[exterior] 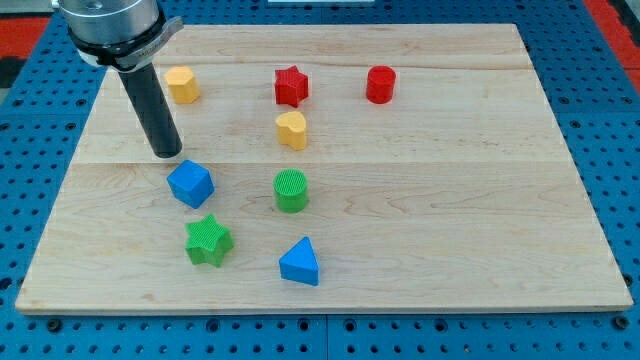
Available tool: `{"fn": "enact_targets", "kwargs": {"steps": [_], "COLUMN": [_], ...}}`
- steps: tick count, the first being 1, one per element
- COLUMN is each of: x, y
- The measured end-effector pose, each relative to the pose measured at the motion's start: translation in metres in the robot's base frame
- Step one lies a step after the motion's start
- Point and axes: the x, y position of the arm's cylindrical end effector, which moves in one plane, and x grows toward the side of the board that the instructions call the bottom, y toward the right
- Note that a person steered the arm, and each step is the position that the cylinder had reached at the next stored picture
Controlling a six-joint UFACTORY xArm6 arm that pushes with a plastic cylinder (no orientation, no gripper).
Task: Point at the yellow heart
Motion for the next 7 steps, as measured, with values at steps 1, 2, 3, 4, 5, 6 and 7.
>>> {"fn": "enact_targets", "kwargs": {"steps": [1,2,3,4,5,6,7], "x": [-0.001,-0.001,-0.001,-0.001,-0.001,-0.001,0.001], "y": [-0.003,-0.004,0.008,0.040,0.061,0.096,0.143]}}
